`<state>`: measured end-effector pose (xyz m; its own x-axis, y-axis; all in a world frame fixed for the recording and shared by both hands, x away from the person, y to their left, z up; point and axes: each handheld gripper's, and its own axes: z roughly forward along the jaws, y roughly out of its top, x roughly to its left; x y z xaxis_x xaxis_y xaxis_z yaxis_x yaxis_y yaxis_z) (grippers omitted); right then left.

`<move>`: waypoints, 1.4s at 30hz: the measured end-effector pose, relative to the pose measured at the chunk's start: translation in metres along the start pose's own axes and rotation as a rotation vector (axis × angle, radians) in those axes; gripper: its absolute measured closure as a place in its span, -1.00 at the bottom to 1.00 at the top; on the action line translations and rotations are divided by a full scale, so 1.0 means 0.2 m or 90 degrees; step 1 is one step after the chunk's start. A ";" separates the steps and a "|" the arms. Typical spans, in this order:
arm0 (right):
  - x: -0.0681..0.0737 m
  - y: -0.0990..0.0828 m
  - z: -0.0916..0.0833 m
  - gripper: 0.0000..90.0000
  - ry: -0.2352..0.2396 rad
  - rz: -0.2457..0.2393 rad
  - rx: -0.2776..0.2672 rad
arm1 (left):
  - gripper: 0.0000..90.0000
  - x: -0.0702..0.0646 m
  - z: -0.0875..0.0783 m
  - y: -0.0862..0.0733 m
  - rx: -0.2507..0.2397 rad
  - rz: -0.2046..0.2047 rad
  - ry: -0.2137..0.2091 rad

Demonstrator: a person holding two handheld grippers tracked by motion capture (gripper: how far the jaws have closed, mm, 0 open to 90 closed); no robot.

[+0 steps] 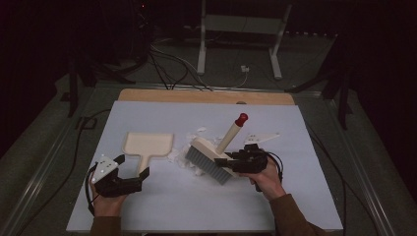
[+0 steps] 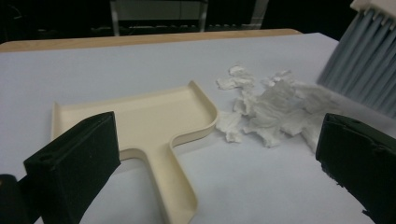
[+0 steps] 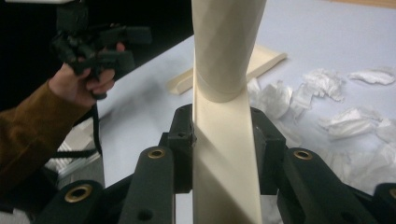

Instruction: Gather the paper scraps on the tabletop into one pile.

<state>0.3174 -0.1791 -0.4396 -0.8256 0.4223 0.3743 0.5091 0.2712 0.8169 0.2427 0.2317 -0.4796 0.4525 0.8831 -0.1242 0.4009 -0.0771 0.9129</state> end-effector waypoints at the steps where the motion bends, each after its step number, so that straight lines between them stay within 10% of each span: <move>1: 0.00 0.01 0.01 0.50 -0.005 0.003 -0.006 | -0.99 0.00 0.00 0.00 -0.001 -0.001 0.000; 16: 0.08 0.05 0.17 0.50 -0.034 0.074 -0.051 | -0.99 0.05 -0.02 -0.04 -0.012 -0.031 0.039; 42: 0.15 -0.05 0.55 0.50 -0.109 0.148 0.034 | -0.99 0.06 -0.02 -0.06 -0.006 -0.036 0.052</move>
<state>0.3148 -0.0743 -0.4860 -0.6350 0.6165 0.4655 0.6953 0.1934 0.6922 0.2396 0.2454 -0.4911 0.3621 0.9209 -0.1441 0.4170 -0.0217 0.9087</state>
